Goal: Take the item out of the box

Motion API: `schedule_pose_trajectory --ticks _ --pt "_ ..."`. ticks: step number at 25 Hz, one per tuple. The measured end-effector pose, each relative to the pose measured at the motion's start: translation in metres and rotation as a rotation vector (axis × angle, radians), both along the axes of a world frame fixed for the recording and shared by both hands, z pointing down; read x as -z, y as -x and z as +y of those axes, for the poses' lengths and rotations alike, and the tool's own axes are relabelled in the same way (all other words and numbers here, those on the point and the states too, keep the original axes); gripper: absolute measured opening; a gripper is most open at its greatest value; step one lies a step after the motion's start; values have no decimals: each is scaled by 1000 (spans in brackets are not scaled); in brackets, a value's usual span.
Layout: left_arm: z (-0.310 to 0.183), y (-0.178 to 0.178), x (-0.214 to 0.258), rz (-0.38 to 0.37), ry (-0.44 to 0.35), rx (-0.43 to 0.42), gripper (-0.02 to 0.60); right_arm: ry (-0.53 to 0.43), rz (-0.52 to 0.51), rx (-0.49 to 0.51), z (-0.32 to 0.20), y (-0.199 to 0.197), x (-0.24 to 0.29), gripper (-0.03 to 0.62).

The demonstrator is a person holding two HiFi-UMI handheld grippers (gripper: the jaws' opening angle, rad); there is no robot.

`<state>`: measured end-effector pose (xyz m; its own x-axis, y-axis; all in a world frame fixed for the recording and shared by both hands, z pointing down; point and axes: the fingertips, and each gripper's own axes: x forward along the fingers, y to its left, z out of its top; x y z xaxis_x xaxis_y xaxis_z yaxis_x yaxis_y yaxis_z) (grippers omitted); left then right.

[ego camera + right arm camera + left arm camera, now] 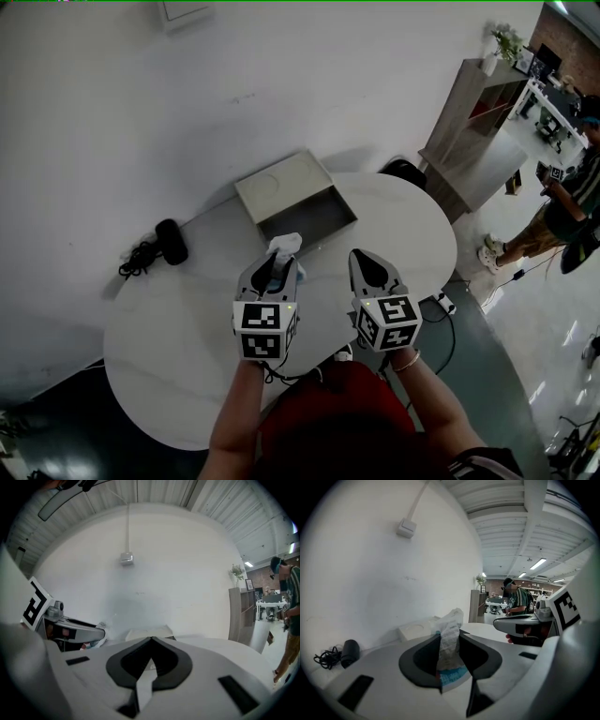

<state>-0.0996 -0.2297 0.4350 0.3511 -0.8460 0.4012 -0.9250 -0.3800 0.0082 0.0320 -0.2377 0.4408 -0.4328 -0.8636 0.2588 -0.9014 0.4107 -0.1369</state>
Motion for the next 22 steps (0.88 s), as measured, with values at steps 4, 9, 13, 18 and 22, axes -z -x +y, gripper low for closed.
schedule_pose_trajectory --ticks 4,9,13,18,22 --pt "5 -2 0 11 3 1 135 -10 4 3 4 0 3 15" --pt "11 -5 -1 28 7 1 135 -15 -5 -1 10 -1 7 14" --pt "16 -4 -2 28 6 8 135 -18 -13 1 14 0 9 14" --pt "20 -3 -3 39 11 9 135 -20 -18 -8 20 -1 10 14" --pt "23 0 -1 40 2 14 135 -23 -22 -8 25 -1 10 14"
